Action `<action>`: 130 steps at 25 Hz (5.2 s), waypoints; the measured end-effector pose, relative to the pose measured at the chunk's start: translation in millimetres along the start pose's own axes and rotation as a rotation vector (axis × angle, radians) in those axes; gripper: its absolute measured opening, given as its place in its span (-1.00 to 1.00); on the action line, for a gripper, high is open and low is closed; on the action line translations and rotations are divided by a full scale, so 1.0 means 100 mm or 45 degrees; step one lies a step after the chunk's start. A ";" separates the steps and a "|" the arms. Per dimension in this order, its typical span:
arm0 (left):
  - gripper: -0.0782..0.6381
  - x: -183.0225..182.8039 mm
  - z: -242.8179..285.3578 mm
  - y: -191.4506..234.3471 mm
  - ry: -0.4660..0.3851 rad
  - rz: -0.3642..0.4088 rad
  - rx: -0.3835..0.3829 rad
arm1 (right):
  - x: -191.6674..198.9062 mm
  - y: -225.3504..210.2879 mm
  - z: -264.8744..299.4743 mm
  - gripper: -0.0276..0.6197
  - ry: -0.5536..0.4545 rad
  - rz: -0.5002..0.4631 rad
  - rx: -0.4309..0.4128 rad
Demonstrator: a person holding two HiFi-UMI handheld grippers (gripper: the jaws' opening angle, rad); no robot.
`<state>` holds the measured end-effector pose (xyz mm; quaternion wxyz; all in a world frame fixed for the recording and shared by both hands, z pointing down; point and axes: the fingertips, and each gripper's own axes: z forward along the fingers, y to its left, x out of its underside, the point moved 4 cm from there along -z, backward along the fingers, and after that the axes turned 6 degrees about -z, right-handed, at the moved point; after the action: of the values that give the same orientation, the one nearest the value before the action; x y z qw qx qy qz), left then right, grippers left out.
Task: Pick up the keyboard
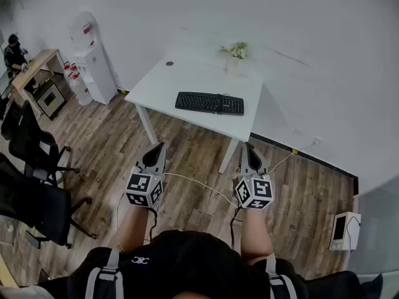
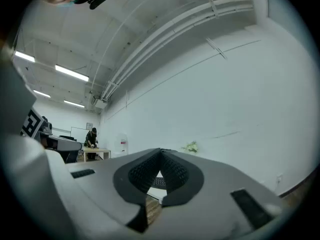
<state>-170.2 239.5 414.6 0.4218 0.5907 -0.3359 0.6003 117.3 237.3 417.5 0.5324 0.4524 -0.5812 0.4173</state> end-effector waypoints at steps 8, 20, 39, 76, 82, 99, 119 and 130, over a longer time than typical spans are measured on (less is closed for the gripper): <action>-0.75 0.02 -0.12 -0.16 -0.011 0.007 -0.012 | -0.03 -0.03 -0.19 -0.90 -0.004 -0.024 -0.006; -0.75 0.09 -0.19 -0.07 -0.007 -0.061 -0.023 | -0.02 0.08 -0.22 -0.90 0.003 0.016 -0.022; -0.75 0.23 0.01 0.72 0.019 -0.025 0.058 | 0.18 0.51 0.15 -0.90 0.008 -0.038 0.103; -0.75 -0.09 4.24 1.12 0.062 0.009 -0.055 | 0.73 -1.94 3.95 -0.90 0.099 0.009 0.006; -0.75 -0.09 4.68 1.17 0.094 0.002 -0.109 | 0.80 -2.19 4.43 -0.90 0.122 0.022 -0.046; -0.75 0.02 5.10 1.54 0.156 0.007 -0.131 | 1.14 -2.21 4.82 -0.90 0.207 0.084 -0.039; -0.51 0.73 5.54 2.32 0.369 -0.151 -0.220 | 1.92 -2.62 5.01 -0.71 0.471 0.021 0.156; -0.51 1.64 5.60 2.70 0.660 -0.201 -0.271 | 2.63 -2.67 4.94 -0.71 0.683 0.061 0.201</action>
<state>-167.2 -360.4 645.7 0.5986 0.3942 -0.2310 0.6580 250.5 -326.7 638.5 0.6203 0.3518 -0.3957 0.5786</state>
